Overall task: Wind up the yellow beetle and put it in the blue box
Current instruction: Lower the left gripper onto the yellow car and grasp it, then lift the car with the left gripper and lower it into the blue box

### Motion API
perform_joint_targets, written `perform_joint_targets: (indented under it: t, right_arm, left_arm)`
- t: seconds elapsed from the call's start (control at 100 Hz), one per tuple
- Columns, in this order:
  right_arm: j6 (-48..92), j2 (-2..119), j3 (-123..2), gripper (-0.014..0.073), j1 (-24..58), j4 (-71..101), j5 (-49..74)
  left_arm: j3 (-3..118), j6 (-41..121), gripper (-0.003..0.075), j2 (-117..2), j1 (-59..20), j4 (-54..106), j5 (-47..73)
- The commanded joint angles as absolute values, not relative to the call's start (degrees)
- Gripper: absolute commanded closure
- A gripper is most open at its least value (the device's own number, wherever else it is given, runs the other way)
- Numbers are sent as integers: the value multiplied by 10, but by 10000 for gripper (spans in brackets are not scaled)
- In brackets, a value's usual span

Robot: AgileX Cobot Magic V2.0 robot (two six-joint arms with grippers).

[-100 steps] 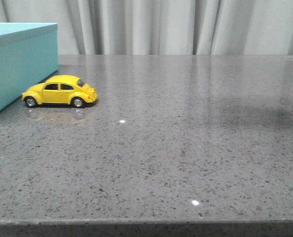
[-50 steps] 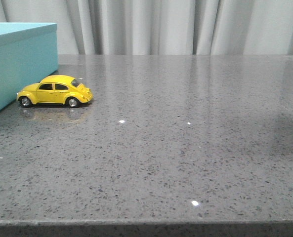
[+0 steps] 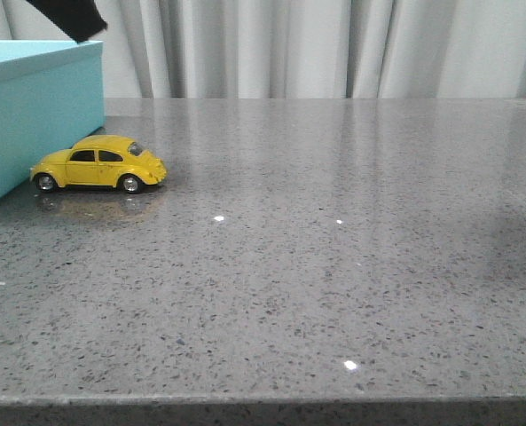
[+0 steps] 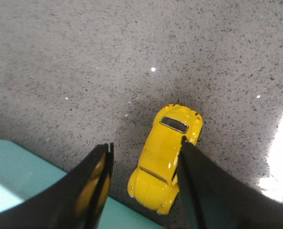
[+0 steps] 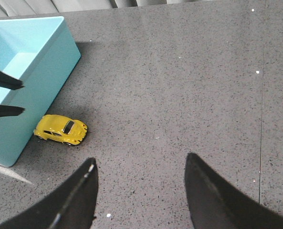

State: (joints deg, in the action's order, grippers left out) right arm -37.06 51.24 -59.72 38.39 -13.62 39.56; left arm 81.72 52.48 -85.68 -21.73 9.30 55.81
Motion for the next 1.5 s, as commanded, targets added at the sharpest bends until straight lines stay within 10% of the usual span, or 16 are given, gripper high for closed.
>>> perform_joint_targets:
  t: [0.0,1.09,1.49]
  right_arm:
    - [-371,505,-611,179,384,-145,360]
    - [-371,505,-611,179,384,-145,350]
    - [-371,505,-611,179,384,-145,349]
  left_arm:
    - [858,541,373,-868,-222,108,558]
    - [869,629,314,-984,-222,91,598]
    - [869,629,579,-984,-222,91,602]
